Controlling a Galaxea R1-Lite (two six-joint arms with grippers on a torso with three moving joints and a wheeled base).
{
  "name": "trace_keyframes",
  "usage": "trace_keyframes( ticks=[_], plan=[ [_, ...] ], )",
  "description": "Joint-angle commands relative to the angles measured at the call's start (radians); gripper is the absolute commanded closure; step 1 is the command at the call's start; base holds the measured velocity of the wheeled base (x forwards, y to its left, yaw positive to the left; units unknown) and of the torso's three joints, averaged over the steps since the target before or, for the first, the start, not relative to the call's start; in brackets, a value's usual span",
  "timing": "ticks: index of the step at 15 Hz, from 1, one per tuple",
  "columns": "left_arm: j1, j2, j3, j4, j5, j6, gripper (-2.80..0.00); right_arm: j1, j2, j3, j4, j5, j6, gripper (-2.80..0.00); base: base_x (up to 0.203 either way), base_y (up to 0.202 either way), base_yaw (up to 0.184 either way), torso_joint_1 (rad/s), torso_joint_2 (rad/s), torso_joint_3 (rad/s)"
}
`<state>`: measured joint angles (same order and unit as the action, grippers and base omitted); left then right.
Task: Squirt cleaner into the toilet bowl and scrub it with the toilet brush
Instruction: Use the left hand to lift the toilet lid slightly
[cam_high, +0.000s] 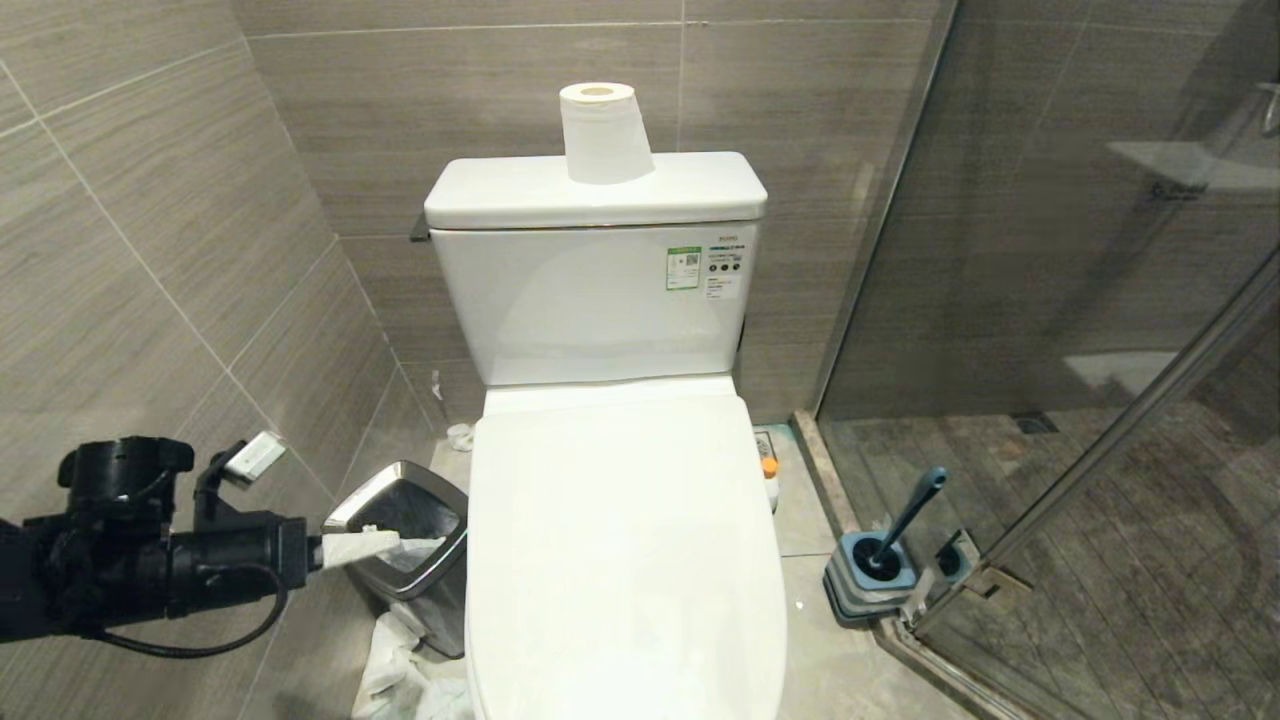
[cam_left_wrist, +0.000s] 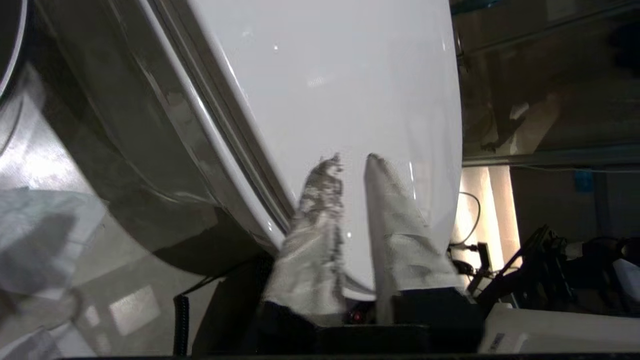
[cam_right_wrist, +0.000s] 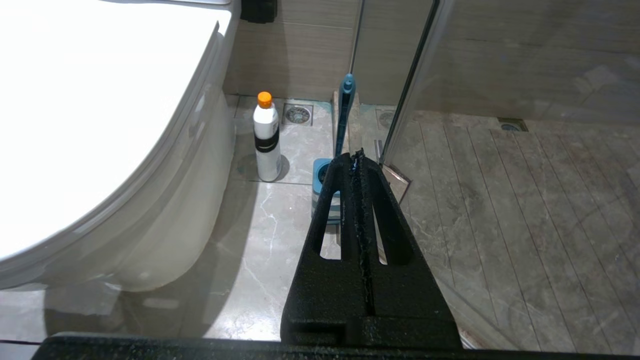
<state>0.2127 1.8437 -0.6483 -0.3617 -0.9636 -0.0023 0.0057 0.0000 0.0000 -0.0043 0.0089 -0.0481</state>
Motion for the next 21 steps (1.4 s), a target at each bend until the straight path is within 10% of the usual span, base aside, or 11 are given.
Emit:
trace_keyframes(
  ticks=[1,21],
  plan=[
    [-0.013,0.053,0.005,-0.002,-0.006,-0.002,-2.8,0.0,0.0,0.0,0.0,0.0,-0.001,0.0,0.0,0.0,0.0,0.0,0.0,0.0],
    [-0.052,0.246,0.07,-0.26,-0.046,-0.042,-2.8,0.0,0.002,0.0,0.0,0.0,-0.001,0.0,0.0,0.0,0.0,0.0,0.0,0.0]
  ],
)
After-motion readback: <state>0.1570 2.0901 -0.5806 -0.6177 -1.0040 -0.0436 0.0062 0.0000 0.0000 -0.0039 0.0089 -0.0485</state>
